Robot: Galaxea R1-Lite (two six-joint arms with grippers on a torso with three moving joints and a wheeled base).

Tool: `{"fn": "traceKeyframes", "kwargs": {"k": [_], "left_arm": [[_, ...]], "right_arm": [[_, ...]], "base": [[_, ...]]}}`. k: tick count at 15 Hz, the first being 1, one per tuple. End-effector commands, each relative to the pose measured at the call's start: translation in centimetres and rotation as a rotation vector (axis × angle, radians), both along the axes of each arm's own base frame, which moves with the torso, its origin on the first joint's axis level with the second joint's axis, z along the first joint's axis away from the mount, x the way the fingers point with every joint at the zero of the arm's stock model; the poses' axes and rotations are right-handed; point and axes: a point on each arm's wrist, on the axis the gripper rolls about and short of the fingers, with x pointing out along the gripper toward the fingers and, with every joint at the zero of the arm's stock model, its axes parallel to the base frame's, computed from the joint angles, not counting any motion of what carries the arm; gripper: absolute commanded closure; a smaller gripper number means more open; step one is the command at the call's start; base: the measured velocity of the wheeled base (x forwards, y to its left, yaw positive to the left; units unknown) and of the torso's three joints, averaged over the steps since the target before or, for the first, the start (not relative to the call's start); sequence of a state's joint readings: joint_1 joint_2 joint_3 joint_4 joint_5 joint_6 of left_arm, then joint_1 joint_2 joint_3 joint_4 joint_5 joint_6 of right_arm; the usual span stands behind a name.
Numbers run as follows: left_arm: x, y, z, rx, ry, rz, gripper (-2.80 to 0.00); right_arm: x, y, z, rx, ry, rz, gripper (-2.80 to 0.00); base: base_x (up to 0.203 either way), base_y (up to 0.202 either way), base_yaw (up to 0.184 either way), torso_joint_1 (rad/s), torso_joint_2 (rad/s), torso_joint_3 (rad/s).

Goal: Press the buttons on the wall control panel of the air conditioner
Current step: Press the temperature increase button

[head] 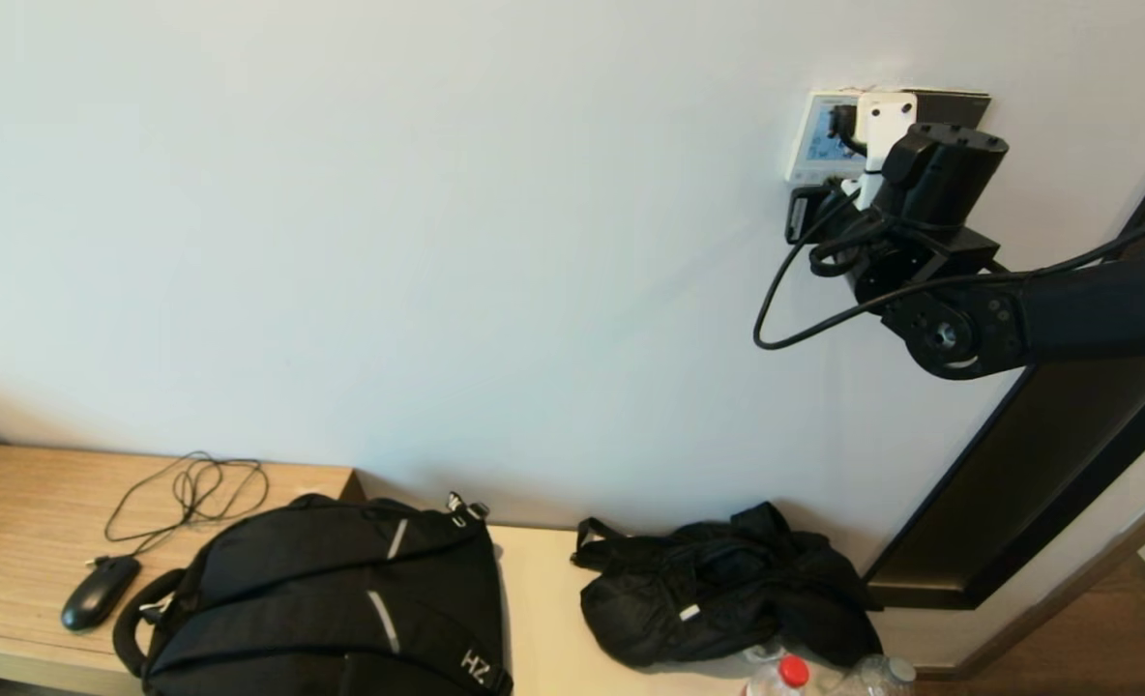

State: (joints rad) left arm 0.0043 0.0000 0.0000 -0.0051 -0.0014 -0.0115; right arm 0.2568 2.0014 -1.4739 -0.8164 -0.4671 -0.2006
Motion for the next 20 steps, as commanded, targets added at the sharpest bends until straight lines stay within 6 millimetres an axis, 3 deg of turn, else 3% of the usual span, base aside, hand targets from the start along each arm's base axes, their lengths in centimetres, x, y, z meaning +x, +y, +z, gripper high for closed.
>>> {"fn": "traceKeyframes", "kwargs": {"k": [1, 11, 20], "left_arm": [[0.0, 0.0, 0.0, -0.001, -0.001, 0.000, 0.00], [0.0, 0.0, 0.0, -0.001, -0.001, 0.000, 0.00], [0.0, 0.0, 0.0, -0.001, -0.001, 0.000, 0.00]], "right_arm": [[0.4, 0.1, -0.5, -0.002, 0.006, -0.003, 0.00], [1.5, 0.0, -1.0, -0.018, 0.011, -0.016, 0.00], [0.7, 0.1, -0.3, -0.014, -0.006, -0.011, 0.00]], "base": [[0.000, 0.000, 0.000, 0.000, 0.00, 0.000], [0.000, 0.000, 0.000, 0.000, 0.00, 0.000], [0.000, 0.000, 0.000, 0.000, 0.00, 0.000]]}}
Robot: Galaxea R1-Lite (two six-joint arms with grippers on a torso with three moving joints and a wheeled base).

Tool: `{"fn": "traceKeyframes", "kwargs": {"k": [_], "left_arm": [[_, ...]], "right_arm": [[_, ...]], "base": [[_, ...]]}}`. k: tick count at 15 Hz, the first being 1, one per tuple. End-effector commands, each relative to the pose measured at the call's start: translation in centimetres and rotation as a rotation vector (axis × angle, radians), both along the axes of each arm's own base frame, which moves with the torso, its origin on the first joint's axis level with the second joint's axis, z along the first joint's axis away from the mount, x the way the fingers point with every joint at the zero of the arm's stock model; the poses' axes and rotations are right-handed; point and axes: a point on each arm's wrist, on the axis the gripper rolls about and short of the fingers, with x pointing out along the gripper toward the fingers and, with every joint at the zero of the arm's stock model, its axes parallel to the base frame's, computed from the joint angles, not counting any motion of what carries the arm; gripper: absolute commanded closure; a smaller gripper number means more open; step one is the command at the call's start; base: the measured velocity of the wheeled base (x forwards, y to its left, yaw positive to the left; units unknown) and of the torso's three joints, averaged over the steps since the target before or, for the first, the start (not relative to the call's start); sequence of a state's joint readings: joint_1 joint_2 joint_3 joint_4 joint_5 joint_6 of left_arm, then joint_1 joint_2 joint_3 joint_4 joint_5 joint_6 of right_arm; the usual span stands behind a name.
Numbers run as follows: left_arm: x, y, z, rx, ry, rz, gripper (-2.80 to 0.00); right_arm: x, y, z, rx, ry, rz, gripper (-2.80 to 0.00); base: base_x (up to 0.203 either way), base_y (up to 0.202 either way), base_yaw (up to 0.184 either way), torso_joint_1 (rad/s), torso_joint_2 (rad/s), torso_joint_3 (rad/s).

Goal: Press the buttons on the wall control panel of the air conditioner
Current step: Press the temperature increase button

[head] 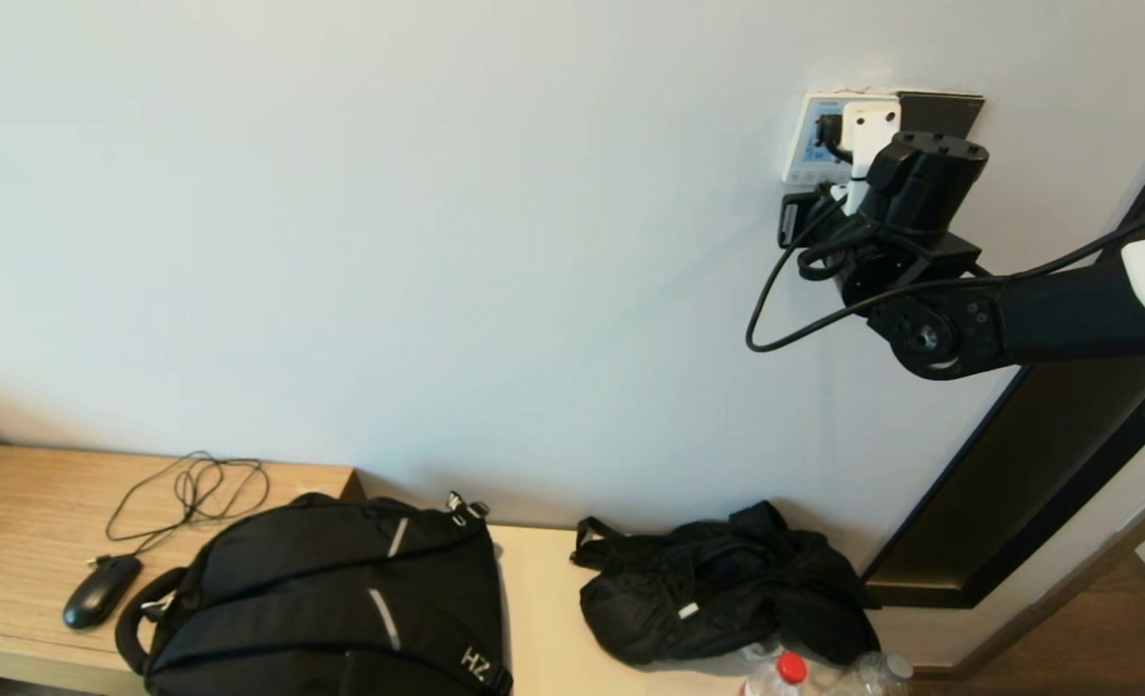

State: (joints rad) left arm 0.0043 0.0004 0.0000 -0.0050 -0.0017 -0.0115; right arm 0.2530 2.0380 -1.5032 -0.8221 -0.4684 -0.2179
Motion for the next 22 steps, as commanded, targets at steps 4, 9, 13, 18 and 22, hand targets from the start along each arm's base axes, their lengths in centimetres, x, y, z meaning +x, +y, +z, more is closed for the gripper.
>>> {"fn": "traceKeyframes", "kwargs": {"k": [4, 9, 13, 18, 22], "left_arm": [[0.00, 0.00, -0.01, -0.001, 0.000, 0.001, 0.00], [0.00, 0.00, -0.01, -0.001, 0.000, 0.001, 0.00], [0.00, 0.00, -0.01, -0.001, 0.000, 0.001, 0.00], [0.00, 0.00, 0.01, -0.001, -0.002, 0.001, 0.00], [0.00, 0.00, 0.01, -0.001, -0.002, 0.001, 0.00]], "right_arm": [[-0.68, -0.05, 0.84, 0.005, -0.021, -0.001, 0.00], [-0.70, 0.02, 0.63, 0.003, -0.014, 0.002, 0.00], [-0.72, -0.06, 0.68, 0.004, -0.015, -0.001, 0.00], [-0.74, -0.32, 0.81, 0.004, -0.018, -0.006, 0.00], [-0.98, -0.06, 0.81, 0.004, -0.016, 0.000, 0.00]], "base": [[0.000, 0.000, 0.000, 0.000, 0.00, 0.000], [0.000, 0.000, 0.000, 0.000, 0.00, 0.000], [0.000, 0.000, 0.000, 0.000, 0.00, 0.000], [0.000, 0.000, 0.000, 0.000, 0.00, 0.000], [0.000, 0.000, 0.000, 0.000, 0.00, 0.000]]}}
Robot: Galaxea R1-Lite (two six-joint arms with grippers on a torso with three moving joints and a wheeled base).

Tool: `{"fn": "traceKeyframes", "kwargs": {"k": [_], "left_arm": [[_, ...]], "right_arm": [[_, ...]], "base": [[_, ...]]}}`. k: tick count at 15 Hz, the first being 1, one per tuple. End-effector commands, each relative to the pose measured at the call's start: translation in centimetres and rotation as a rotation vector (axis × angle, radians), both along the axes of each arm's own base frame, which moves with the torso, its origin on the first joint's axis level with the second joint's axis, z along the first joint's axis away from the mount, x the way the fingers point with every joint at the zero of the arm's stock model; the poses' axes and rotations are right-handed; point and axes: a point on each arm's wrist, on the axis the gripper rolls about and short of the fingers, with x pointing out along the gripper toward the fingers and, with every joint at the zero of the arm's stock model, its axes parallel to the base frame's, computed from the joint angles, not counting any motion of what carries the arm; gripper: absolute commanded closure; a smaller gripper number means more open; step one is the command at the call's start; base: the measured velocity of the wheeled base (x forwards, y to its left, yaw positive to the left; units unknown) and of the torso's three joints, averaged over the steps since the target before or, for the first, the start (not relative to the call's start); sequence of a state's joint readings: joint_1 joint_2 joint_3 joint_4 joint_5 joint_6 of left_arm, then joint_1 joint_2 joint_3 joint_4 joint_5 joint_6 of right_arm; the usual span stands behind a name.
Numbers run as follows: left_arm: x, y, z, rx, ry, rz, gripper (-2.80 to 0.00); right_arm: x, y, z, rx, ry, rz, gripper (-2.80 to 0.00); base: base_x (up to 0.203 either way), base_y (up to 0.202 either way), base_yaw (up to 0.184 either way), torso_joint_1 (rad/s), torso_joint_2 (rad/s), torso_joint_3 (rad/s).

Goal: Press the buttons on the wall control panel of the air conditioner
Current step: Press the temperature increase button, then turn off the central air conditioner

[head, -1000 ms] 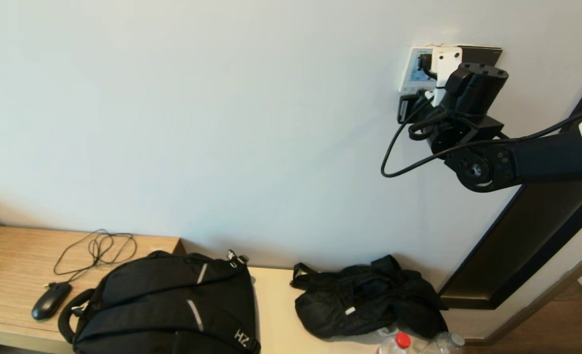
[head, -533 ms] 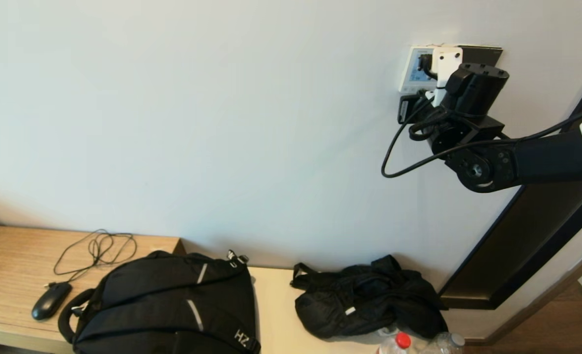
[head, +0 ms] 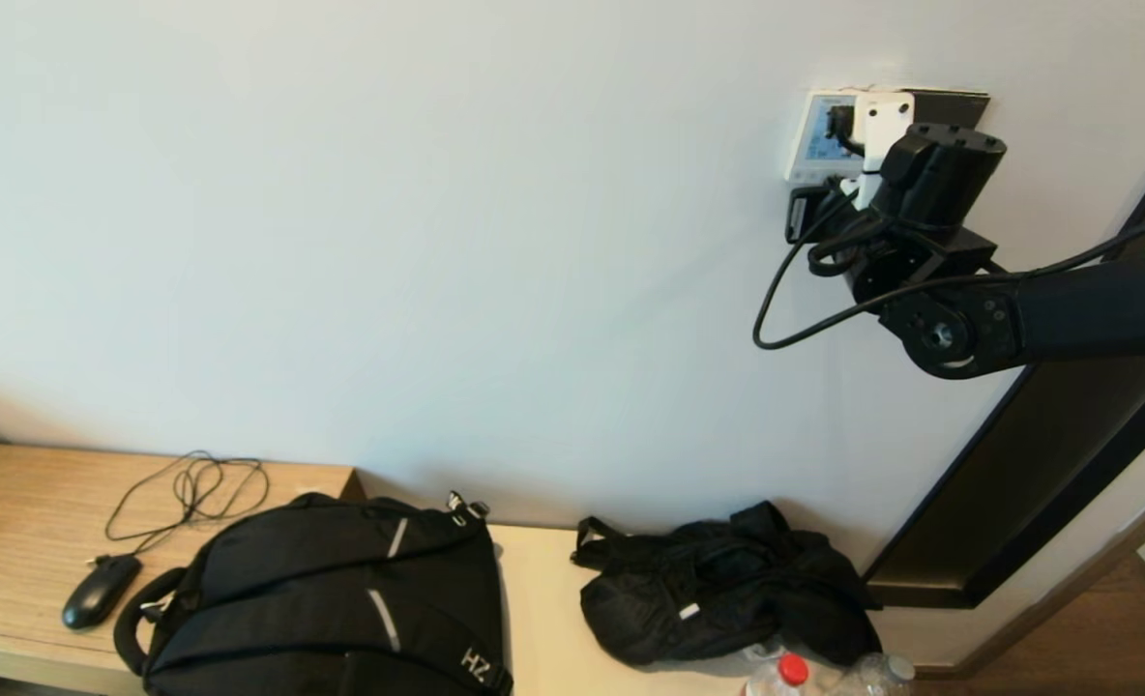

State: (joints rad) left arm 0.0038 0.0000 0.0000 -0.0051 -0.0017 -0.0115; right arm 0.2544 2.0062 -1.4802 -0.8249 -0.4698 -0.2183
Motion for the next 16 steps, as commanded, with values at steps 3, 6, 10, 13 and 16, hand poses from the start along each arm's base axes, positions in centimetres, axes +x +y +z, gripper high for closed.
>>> {"fn": "traceKeyframes", "kwargs": {"k": [3, 6, 10, 13, 16], "left_arm": [[0.0, 0.0, 0.0, -0.001, 0.000, 0.001, 0.00], [0.0, 0.0, 0.0, -0.001, -0.001, 0.001, 0.00], [0.0, 0.0, 0.0, -0.001, 0.000, 0.001, 0.00], [0.0, 0.0, 0.0, -0.001, -0.001, 0.001, 0.00], [0.0, 0.0, 0.0, -0.001, -0.001, 0.001, 0.00]], "right_arm": [[-0.6, 0.4, 0.1, -0.002, -0.003, 0.009, 0.00], [-2.5, 0.6, 0.7, -0.007, -0.022, 0.022, 0.00], [-8.5, -0.7, 2.8, 0.001, -0.049, 0.035, 0.00], [-13.4, -2.2, 2.2, -0.006, -0.017, 0.030, 0.00], [-19.1, -4.1, -0.1, -0.018, 0.050, 0.002, 0.00]], "base": [[0.000, 0.000, 0.000, 0.000, 0.00, 0.000], [0.000, 0.000, 0.000, 0.000, 0.00, 0.000], [0.000, 0.000, 0.000, 0.000, 0.00, 0.000], [0.000, 0.000, 0.000, 0.000, 0.00, 0.000], [0.000, 0.000, 0.000, 0.000, 0.00, 0.000]]}}
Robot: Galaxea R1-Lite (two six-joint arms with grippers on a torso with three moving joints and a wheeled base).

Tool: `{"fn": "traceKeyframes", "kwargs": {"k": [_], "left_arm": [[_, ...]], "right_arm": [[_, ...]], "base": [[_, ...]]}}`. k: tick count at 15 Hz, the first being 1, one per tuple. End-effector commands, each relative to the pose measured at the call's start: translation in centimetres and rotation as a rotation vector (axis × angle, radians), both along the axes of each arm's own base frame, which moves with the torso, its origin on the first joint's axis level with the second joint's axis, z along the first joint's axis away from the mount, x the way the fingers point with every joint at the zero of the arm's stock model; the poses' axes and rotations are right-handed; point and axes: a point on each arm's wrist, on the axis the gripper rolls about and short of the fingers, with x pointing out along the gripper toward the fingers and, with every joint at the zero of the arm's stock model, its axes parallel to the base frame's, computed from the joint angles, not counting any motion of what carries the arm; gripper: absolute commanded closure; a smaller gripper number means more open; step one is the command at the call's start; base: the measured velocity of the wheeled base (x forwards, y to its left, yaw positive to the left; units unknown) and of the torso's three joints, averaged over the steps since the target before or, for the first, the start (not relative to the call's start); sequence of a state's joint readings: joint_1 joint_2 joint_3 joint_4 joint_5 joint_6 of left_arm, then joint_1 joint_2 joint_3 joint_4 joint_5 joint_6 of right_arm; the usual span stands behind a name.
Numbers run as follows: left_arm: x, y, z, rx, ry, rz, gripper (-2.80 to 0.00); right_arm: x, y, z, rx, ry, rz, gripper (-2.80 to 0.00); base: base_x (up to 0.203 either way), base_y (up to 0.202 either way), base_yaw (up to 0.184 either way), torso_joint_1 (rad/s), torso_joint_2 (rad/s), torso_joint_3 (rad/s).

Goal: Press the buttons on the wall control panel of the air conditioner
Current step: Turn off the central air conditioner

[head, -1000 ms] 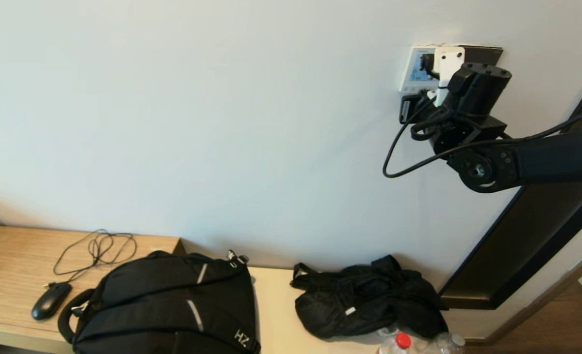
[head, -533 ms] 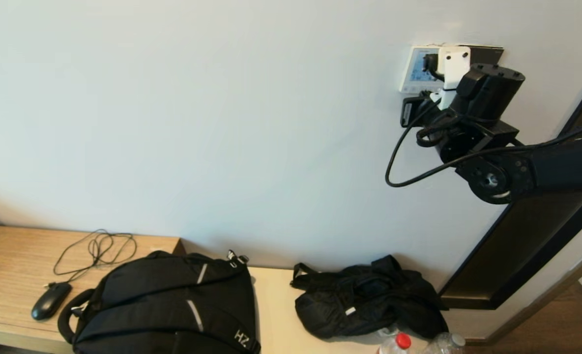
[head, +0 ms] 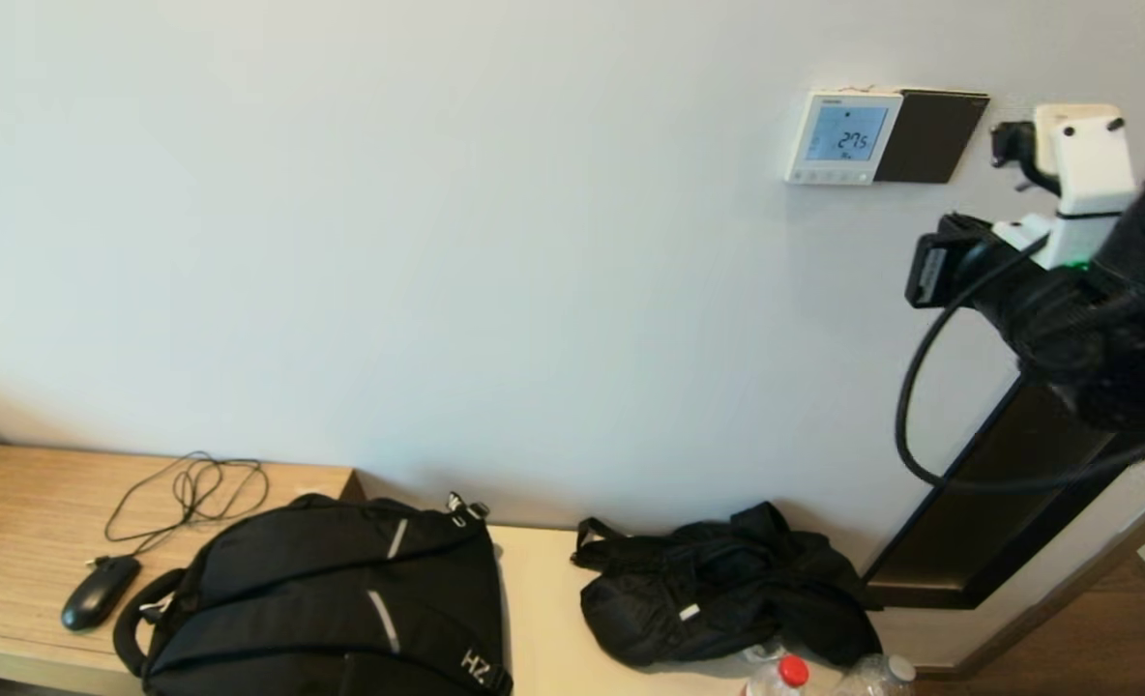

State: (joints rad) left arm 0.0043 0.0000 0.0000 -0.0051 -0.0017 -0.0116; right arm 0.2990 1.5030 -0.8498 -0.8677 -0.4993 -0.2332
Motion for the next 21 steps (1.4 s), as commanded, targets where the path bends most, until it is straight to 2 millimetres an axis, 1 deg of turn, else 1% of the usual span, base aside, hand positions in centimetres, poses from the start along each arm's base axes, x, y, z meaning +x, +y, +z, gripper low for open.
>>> {"fn": "traceKeyframes", "kwargs": {"k": [1, 2, 4, 7, 9, 10, 13, 15, 16, 18, 19, 21], "left_arm": [[0.0, 0.0, 0.0, -0.001, 0.000, 0.001, 0.00], [0.0, 0.0, 0.0, -0.001, -0.001, 0.001, 0.00], [0.0, 0.0, 0.0, -0.001, 0.001, 0.001, 0.00], [0.0, 0.0, 0.0, -0.001, 0.001, 0.001, 0.00], [0.0, 0.0, 0.0, -0.001, 0.000, 0.001, 0.00], [0.0, 0.0, 0.0, -0.001, 0.001, 0.001, 0.00], [0.0, 0.0, 0.0, -0.001, -0.001, 0.001, 0.00], [0.0, 0.0, 0.0, -0.001, 0.000, 0.001, 0.00], [0.0, 0.0, 0.0, -0.001, -0.001, 0.001, 0.00], [0.0, 0.0, 0.0, -0.001, 0.000, 0.001, 0.00], [0.0, 0.0, 0.0, -0.001, 0.000, 0.001, 0.00], [0.0, 0.0, 0.0, -0.001, -0.001, 0.001, 0.00]], "right_arm": [[-6.4, -2.1, -0.7, 0.006, -0.013, -0.020, 0.00], [-8.2, -2.7, -2.1, -0.002, 0.019, -0.032, 0.00], [-11.7, -3.9, -5.4, -0.014, 0.101, -0.080, 0.00], [-15.5, -5.2, -9.8, 0.009, 0.181, -0.184, 0.00], [-17.4, -6.0, -11.8, 0.031, 0.198, -0.265, 0.00], [-18.1, -6.5, -12.4, 0.041, 0.195, -0.329, 0.00], [-19.9, -7.8, -13.0, 0.067, 0.172, -0.521, 0.00], [-21.8, -8.2, -13.3, 0.075, 0.140, -0.568, 0.00], [-22.7, -8.2, -13.9, 0.072, 0.147, -0.577, 0.00], [-24.4, -8.3, -14.7, 0.069, 0.146, -0.576, 0.00], [-25.1, -8.2, -15.1, 0.063, 0.132, -0.528, 0.00], [-26.2, -7.8, -16.1, -0.012, 0.097, -0.325, 0.00]], "base": [[0.000, 0.000, 0.000, 0.000, 0.00, 0.000], [0.000, 0.000, 0.000, 0.000, 0.00, 0.000], [0.000, 0.000, 0.000, 0.000, 0.00, 0.000], [0.000, 0.000, 0.000, 0.000, 0.00, 0.000], [0.000, 0.000, 0.000, 0.000, 0.00, 0.000], [0.000, 0.000, 0.000, 0.000, 0.00, 0.000], [0.000, 0.000, 0.000, 0.000, 0.00, 0.000], [0.000, 0.000, 0.000, 0.000, 0.00, 0.000], [0.000, 0.000, 0.000, 0.000, 0.00, 0.000], [0.000, 0.000, 0.000, 0.000, 0.00, 0.000], [0.000, 0.000, 0.000, 0.000, 0.00, 0.000], [0.000, 0.000, 0.000, 0.000, 0.00, 0.000]]}}
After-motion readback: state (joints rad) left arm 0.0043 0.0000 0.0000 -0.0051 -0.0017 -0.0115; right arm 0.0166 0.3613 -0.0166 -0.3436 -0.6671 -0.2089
